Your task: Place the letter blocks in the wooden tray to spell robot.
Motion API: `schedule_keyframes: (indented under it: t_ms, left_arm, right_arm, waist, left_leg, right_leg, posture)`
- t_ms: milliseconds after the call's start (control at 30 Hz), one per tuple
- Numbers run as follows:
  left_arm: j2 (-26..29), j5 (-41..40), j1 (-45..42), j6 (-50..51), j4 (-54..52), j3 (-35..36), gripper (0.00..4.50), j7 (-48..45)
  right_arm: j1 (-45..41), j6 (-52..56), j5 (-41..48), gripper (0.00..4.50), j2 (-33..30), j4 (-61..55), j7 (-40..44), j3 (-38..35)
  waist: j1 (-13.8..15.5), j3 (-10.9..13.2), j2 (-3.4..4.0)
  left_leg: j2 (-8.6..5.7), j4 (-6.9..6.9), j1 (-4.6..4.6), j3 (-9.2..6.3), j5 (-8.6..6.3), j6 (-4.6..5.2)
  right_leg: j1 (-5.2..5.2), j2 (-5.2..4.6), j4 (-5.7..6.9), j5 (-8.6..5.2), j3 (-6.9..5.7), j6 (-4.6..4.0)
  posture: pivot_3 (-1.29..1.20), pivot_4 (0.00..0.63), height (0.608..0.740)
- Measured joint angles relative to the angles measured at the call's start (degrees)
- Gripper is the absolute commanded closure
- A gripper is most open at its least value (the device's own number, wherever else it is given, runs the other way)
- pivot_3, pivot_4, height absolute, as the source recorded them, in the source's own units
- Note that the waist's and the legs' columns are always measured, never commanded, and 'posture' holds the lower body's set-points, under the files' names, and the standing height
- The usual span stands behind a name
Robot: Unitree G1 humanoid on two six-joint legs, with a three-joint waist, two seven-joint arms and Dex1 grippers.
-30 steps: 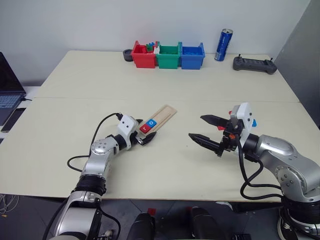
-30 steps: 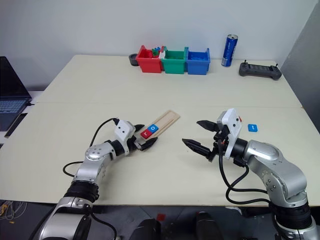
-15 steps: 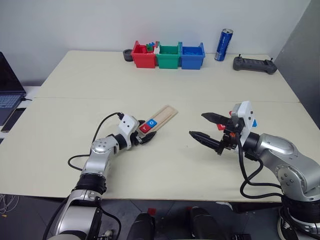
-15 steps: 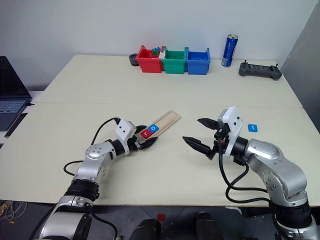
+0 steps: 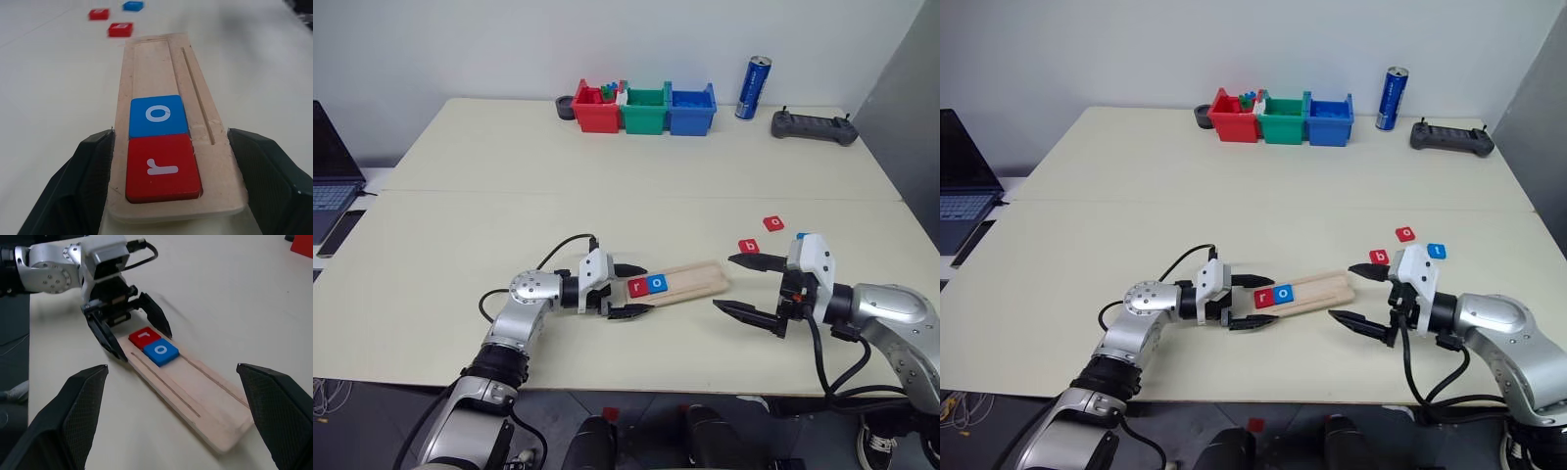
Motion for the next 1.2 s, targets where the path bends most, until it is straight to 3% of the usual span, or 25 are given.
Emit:
schedule_keyframes:
  t_ms: [367, 667, 1133, 1200]
  left_arm:
    - [-1.1, 0.3, -2.8, -9.8, 9.2, -1.5, 1.12, -9.0]
    - [-4.3, 1.7, -6.1, -13.9, 16.0, -1.7, 1.12, -9.2]
    - [-4.4, 2.9, -8.8, -18.7, 22.2, -1.6, 1.12, -10.9]
    - [-4.5, 2.9, -8.8, -18.8, 22.2, -1.6, 0.35, -11.1]
  right_arm:
    - [3.5, -2.3, 0.0, 0.0, -1.9, 0.4, 3.3, -0.6]
    - [3.4, -2.0, 0.1, 0.0, -1.8, -0.3, 1.7, -0.6]
    - [3.1, -1.8, 0.1, 0.0, -1.4, -0.4, -0.5, -0.6]
    - [3.1, -1.8, 0.1, 0.0, -1.4, -0.4, -0.6, -0.6]
  waist:
    - [0.2, 0.0, -0.02]
    - [0.3, 0.0, -0.04]
    - [0.2, 0.0, -0.04]
    - [0.2, 0.0, -0.04]
  left_leg:
    - [-0.02, 0.03, -0.02, 0.01, 0.0, 0.0]
    - [-0.03, 0.06, -0.03, 0.0, 0.0, 0.0]
    - [-0.03, 0.06, -0.01, 0.0, 0.0, 0.01]
    - [-0.03, 0.06, -0.01, 0.0, 0.0, 0.01]
  right_leg:
    - [0.01, -0.01, -0.01, 0.0, 0.02, 0.0]
    - [0.02, -0.01, -0.01, 0.0, 0.02, 0.01]
    - [0.03, 0.0, 0.02, 0.0, 0.03, 0.01]
    - [0.03, 0.0, 0.02, 0.0, 0.02, 0.0]
  posture:
    - [0.0, 0.15, 0.74]
    - [0.0, 0.15, 0.74]
    - [0.0, 0.15, 0.74]
    - [0.0, 0.15, 0.74]
